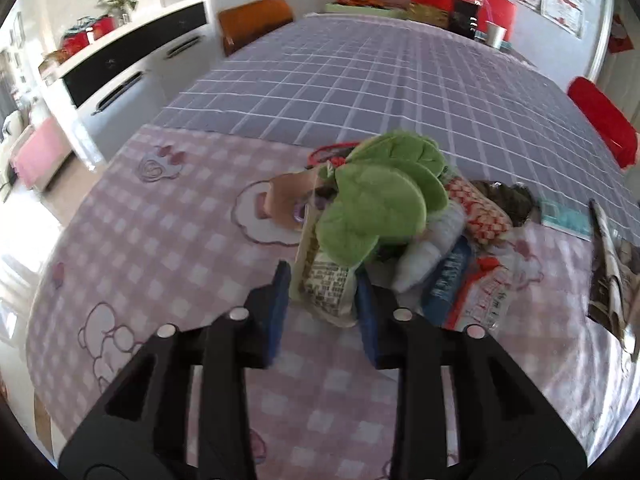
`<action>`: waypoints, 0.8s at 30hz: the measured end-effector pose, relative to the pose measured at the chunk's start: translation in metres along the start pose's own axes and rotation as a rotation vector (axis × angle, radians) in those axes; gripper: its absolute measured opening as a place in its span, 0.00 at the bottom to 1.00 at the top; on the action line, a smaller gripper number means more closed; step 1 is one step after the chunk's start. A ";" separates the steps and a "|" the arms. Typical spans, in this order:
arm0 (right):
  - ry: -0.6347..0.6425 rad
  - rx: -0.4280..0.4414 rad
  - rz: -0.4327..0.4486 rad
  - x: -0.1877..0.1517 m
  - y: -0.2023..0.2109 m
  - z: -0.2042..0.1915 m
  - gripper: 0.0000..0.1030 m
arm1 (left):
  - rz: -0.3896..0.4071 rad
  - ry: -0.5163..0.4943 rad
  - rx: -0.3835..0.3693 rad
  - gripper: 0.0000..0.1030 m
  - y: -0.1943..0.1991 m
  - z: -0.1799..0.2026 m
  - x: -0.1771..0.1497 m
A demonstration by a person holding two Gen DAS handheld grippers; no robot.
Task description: Collect trash
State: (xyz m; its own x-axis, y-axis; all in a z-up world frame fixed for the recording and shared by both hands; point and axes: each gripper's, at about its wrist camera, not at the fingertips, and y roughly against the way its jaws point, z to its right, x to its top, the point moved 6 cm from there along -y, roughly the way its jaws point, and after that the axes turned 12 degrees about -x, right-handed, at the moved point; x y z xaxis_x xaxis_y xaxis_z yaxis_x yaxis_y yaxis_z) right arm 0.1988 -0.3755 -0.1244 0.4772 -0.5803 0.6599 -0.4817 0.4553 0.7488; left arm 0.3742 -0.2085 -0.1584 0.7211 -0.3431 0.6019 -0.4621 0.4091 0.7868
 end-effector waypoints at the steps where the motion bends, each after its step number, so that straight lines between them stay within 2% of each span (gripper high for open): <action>1: 0.000 -0.004 -0.002 0.000 -0.001 0.000 0.05 | 0.001 -0.003 0.006 0.22 0.001 -0.002 -0.001; 2: 0.001 -0.005 -0.003 -0.001 -0.002 -0.001 0.05 | 0.002 -0.003 -0.009 0.21 0.004 -0.003 -0.002; 3: 0.003 -0.004 -0.004 -0.001 -0.002 -0.002 0.05 | 0.006 0.003 -0.026 0.16 0.008 -0.005 -0.003; 8: 0.011 0.010 -0.005 -0.004 0.000 -0.010 0.05 | 0.016 0.019 -0.035 0.16 0.025 -0.018 -0.014; 17: 0.054 0.053 -0.007 -0.016 0.011 -0.033 0.05 | -0.029 0.081 -0.213 0.17 0.060 -0.037 -0.057; 18: 0.059 0.057 -0.009 -0.018 0.012 -0.036 0.05 | -0.025 0.087 -0.209 0.21 0.063 -0.039 -0.061; 20: 0.070 0.063 -0.014 -0.022 0.014 -0.041 0.05 | -0.010 0.087 -0.179 0.58 0.070 -0.043 -0.069; 21: 0.071 0.064 -0.018 -0.024 0.014 -0.042 0.05 | 0.025 0.083 -0.161 0.70 0.076 -0.045 -0.070; 24: 0.078 0.071 -0.026 -0.029 0.016 -0.046 0.05 | 0.052 0.063 -0.182 0.69 0.086 -0.043 -0.072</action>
State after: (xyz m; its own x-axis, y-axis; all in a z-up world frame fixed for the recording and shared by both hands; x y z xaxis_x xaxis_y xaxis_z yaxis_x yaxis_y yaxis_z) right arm 0.2114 -0.3207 -0.1289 0.5448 -0.5358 0.6450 -0.5179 0.3900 0.7614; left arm 0.3045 -0.1126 -0.1398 0.7320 -0.2662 0.6272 -0.4029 0.5733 0.7135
